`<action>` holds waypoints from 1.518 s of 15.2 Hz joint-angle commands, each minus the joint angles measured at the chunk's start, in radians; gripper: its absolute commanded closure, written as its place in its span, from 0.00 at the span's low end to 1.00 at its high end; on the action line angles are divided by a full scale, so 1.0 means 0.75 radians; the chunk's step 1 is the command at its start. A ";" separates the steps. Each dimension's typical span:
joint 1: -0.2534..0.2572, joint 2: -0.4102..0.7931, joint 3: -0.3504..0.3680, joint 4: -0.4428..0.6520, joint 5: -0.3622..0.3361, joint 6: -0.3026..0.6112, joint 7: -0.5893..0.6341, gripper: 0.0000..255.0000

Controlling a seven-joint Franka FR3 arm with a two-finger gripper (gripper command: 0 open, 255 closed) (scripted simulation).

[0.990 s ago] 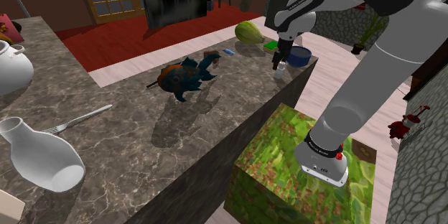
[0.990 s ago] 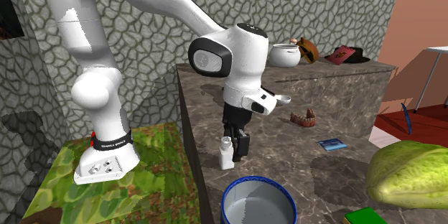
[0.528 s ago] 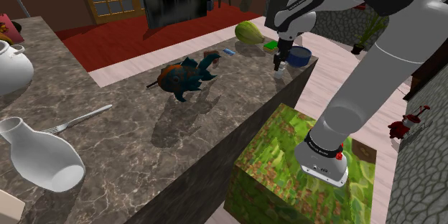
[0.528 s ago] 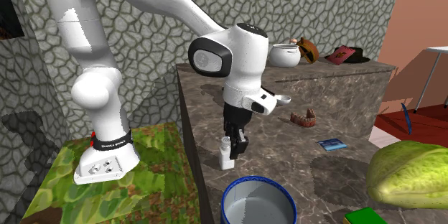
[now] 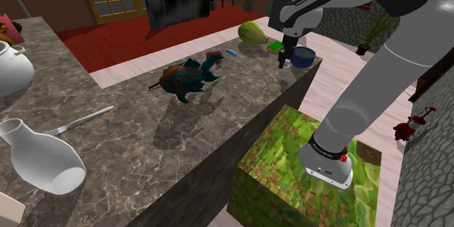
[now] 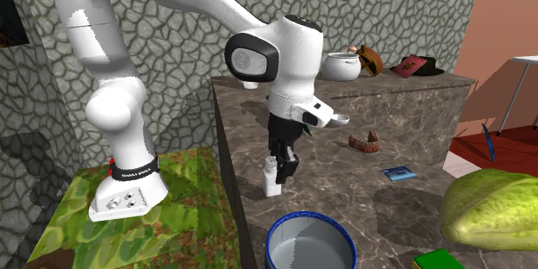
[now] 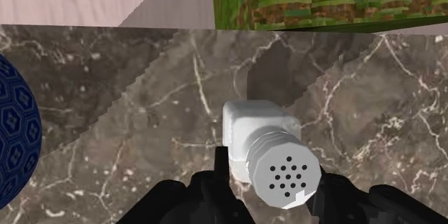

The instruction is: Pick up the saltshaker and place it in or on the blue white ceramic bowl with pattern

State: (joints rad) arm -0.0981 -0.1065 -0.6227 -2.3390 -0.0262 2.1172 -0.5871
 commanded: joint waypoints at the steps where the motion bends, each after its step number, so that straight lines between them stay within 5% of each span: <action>1: -0.002 -0.021 0.003 0.018 -0.013 -0.037 0.010 1.00; 23: -0.005 -0.188 0.059 0.281 -0.084 -0.442 0.089 1.00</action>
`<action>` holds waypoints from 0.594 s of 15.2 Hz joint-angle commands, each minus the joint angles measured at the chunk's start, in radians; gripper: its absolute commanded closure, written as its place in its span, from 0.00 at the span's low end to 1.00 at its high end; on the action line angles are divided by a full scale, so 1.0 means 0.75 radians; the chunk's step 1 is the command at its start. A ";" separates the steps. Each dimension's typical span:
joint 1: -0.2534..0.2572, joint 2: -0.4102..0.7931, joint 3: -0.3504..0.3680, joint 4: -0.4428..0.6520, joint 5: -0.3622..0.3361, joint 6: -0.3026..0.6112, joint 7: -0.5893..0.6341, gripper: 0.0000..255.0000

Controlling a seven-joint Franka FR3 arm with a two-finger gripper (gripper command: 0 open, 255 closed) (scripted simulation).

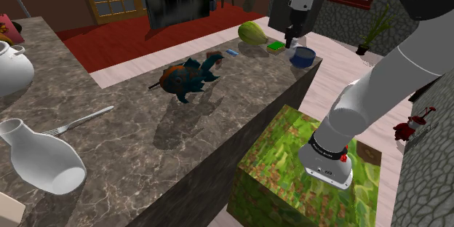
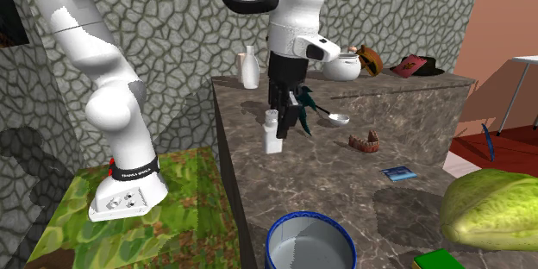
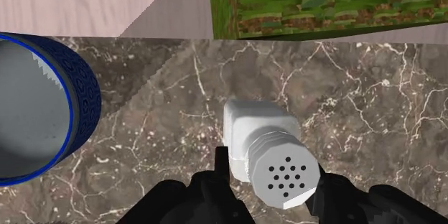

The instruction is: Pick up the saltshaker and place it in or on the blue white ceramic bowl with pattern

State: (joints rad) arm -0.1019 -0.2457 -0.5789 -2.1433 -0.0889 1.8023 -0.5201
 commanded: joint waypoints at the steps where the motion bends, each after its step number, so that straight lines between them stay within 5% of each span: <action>1: 0.000 -0.005 0.003 0.035 -0.001 -0.040 0.001 1.00; 5: 0.002 -0.015 0.010 0.089 -0.002 -0.103 0.006 1.00; 9: -0.029 0.133 -0.096 0.242 0.044 -0.126 -0.159 1.00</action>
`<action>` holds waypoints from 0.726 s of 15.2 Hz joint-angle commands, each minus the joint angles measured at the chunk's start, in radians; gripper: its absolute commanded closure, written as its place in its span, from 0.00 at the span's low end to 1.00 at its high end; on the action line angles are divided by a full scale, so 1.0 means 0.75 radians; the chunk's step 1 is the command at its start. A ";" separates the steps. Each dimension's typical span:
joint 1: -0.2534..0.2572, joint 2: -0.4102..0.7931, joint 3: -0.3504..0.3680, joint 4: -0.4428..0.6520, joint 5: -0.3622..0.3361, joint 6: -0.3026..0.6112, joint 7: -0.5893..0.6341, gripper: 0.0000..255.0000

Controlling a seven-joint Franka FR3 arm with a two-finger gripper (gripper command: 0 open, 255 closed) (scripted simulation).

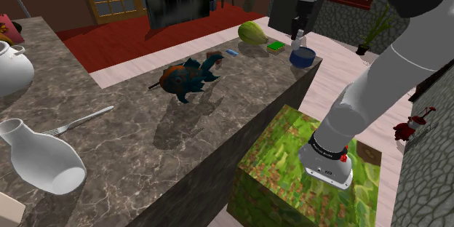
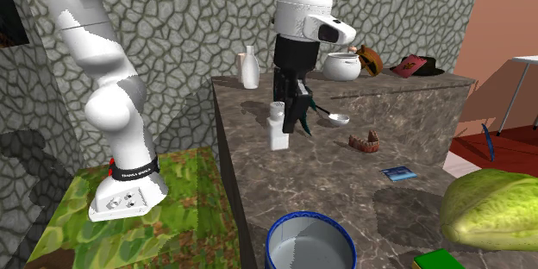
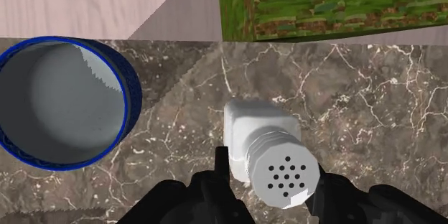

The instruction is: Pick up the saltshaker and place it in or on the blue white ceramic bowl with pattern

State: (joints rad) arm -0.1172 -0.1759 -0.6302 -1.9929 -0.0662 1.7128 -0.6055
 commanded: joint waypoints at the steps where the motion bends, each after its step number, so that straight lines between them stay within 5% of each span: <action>1: -0.018 0.083 -0.053 0.083 0.032 -0.013 -0.089 1.00; 7: -0.125 0.387 -0.182 0.379 0.198 -0.085 -0.366 1.00; 11: -0.275 0.622 -0.210 0.631 0.341 -0.171 -0.538 1.00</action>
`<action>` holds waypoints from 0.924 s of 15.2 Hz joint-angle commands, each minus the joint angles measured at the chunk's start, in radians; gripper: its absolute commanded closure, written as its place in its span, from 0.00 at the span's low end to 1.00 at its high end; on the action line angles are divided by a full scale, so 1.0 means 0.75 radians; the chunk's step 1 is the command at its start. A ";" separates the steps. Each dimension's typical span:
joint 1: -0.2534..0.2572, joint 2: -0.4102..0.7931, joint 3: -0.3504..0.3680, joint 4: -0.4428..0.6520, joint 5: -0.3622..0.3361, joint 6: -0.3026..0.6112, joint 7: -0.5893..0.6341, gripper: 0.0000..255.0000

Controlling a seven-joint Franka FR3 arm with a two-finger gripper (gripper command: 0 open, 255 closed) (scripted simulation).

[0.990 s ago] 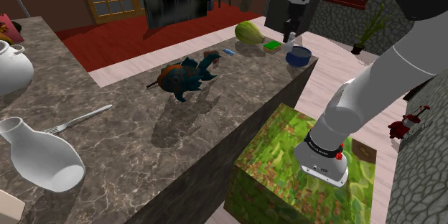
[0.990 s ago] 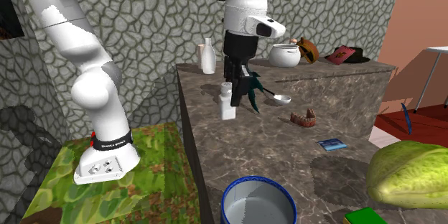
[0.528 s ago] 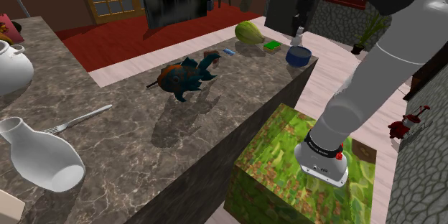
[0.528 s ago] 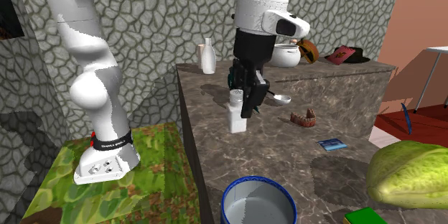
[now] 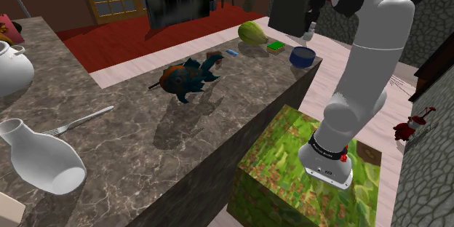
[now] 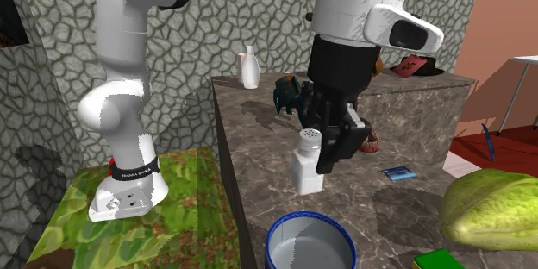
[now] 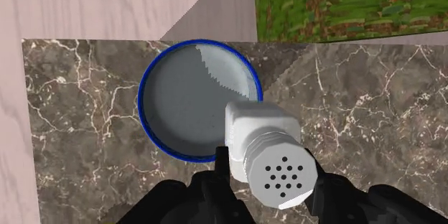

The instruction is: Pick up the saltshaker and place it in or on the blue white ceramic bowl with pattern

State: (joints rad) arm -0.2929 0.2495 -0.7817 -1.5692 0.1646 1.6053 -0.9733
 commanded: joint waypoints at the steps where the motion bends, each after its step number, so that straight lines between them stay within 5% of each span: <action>1: -0.111 0.145 -0.009 0.175 0.088 -0.069 -0.102 1.00; 14: -0.088 0.154 0.011 -0.049 0.099 0.159 -0.114 1.00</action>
State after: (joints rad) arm -0.3593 0.3626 -0.7748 -1.5948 0.2363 1.7110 -1.0573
